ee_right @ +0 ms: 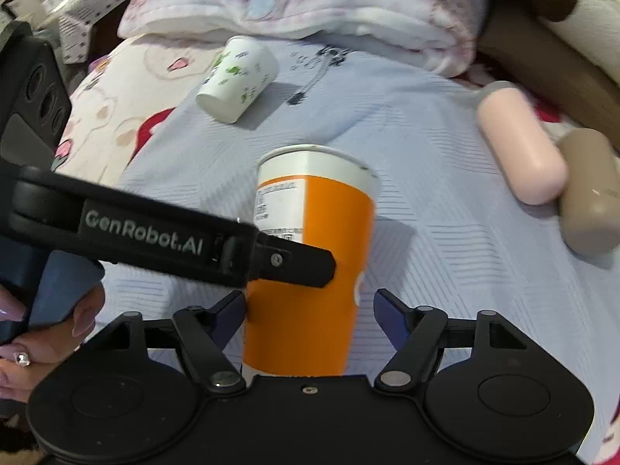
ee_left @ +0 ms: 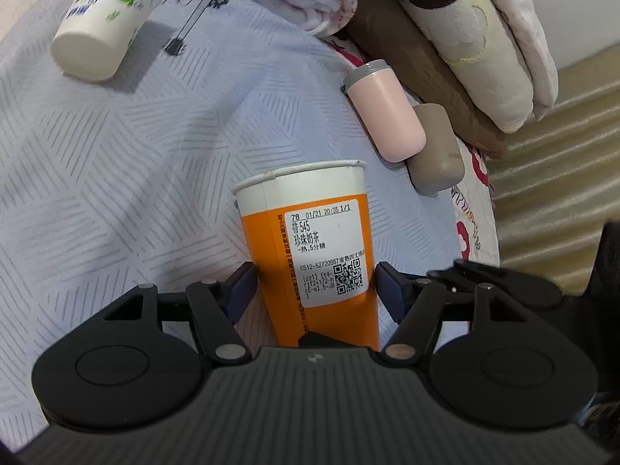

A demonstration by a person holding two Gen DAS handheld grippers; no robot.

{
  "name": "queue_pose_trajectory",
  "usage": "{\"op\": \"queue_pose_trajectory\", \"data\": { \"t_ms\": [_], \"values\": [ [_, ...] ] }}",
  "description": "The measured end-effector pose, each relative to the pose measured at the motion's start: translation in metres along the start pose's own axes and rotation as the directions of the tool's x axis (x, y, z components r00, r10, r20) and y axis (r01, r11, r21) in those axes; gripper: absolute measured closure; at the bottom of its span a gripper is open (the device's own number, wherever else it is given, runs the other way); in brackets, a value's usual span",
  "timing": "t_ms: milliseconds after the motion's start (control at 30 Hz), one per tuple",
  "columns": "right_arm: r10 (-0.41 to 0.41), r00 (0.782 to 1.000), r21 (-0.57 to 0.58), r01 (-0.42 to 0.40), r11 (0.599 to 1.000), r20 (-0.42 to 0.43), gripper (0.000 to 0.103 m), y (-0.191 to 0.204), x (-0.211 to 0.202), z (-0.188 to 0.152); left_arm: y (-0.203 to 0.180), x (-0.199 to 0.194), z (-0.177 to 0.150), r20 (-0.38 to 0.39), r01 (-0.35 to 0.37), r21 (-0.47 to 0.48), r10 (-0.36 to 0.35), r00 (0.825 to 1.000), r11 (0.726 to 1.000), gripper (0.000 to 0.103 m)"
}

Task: Flip cup upright
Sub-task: 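Rotate the right gripper to tilt the orange cup upright, rim up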

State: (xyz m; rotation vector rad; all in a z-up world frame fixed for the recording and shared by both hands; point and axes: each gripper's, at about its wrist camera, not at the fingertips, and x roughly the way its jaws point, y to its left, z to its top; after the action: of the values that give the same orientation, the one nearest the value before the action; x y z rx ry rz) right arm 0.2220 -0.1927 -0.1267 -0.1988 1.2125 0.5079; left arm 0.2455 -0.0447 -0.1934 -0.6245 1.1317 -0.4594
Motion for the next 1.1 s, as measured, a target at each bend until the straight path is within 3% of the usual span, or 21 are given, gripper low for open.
{"op": "queue_pose_trajectory", "data": {
  "t_ms": [133,267,367,567,767,1000,1100],
  "values": [
    [0.015,1.000,-0.077,-0.015,0.997,-0.002,0.033,0.002,0.000,0.010,-0.005,-0.009,0.004,0.030,0.012,0.062,-0.014,0.999,0.998,0.039],
    [-0.052,0.994,-0.202,0.070,0.977,0.092,0.033,0.014,-0.009,0.004,-0.019,-0.023,0.002,0.099,-0.010,0.170,-0.007,0.995,0.985,0.039],
    [-0.104,0.977,-0.285,0.155,0.946,0.187,0.033,0.023,-0.012,-0.006,-0.032,-0.025,-0.002,0.155,-0.063,0.269,0.022,0.988,0.961,0.040],
    [-0.186,0.927,-0.304,0.290,0.908,0.326,0.034,0.028,-0.008,-0.016,-0.044,-0.027,-0.011,0.275,-0.150,0.373,0.045,0.960,0.916,0.040],
    [-0.083,0.900,-0.258,0.210,0.943,0.428,0.034,0.009,-0.008,-0.015,-0.038,-0.038,-0.013,0.351,-0.156,0.412,0.001,0.936,0.898,0.042],
    [-0.087,0.881,-0.277,0.238,0.931,0.465,0.034,0.008,0.004,-0.012,-0.047,-0.036,-0.023,0.399,-0.199,0.486,-0.014,0.917,0.851,0.042],
    [-0.107,0.852,-0.274,0.281,0.920,0.513,0.034,0.005,0.010,-0.017,-0.049,-0.033,-0.023,0.411,-0.192,0.467,-0.019,0.912,0.863,0.042]
  ]
}}
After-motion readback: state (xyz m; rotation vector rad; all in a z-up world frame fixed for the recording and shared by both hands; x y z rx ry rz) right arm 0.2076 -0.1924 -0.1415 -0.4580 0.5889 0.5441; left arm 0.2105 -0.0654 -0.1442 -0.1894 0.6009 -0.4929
